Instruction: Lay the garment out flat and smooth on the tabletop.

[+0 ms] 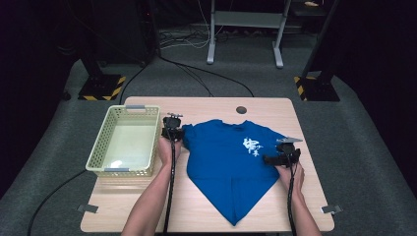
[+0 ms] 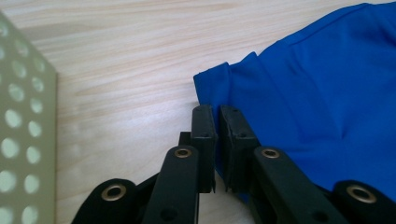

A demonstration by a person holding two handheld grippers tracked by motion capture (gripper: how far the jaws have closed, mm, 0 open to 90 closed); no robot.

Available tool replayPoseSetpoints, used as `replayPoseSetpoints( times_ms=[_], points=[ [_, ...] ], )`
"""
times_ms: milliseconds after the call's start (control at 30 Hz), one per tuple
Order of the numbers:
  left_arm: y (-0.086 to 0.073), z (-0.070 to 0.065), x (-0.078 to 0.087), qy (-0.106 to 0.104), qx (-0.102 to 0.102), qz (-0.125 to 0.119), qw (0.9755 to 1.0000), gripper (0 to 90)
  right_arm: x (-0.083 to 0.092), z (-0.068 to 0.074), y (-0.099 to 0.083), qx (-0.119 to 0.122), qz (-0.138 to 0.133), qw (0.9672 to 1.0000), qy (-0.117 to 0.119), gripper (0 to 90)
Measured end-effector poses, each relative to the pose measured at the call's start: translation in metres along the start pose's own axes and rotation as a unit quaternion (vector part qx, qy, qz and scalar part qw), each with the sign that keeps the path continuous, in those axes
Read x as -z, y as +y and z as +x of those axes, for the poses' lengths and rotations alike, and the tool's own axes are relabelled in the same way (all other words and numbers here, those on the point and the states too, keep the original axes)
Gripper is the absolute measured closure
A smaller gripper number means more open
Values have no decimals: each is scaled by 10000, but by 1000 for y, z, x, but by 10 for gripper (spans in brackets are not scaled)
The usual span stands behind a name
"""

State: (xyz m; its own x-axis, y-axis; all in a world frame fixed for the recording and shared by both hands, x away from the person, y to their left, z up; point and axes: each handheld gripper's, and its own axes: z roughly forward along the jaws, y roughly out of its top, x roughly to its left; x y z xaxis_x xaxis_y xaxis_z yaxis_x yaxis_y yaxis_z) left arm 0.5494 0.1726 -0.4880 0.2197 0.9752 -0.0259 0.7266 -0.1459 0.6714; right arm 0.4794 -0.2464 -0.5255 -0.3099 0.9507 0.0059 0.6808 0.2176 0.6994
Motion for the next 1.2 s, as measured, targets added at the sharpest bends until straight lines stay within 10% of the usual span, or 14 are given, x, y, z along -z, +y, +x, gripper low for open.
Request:
replayPoseSetpoints(
  times_ms=[333, 667, 1200],
  points=[
    [4, -8, 12, -232, 96, -342, 9991, 550, 0, 0, 0, -5, -5, 10000, -1, 0],
    [-9, -34, -12, -720, -179, -32, 9972, 300, 0, 0, 0, -3, -7, 10000, -1, 0],
    [-29, -17, -5, -429, -268, 39, 9987, 164, 4, -1, 1, 55, 64, 9999, 130, 0]
  ],
)
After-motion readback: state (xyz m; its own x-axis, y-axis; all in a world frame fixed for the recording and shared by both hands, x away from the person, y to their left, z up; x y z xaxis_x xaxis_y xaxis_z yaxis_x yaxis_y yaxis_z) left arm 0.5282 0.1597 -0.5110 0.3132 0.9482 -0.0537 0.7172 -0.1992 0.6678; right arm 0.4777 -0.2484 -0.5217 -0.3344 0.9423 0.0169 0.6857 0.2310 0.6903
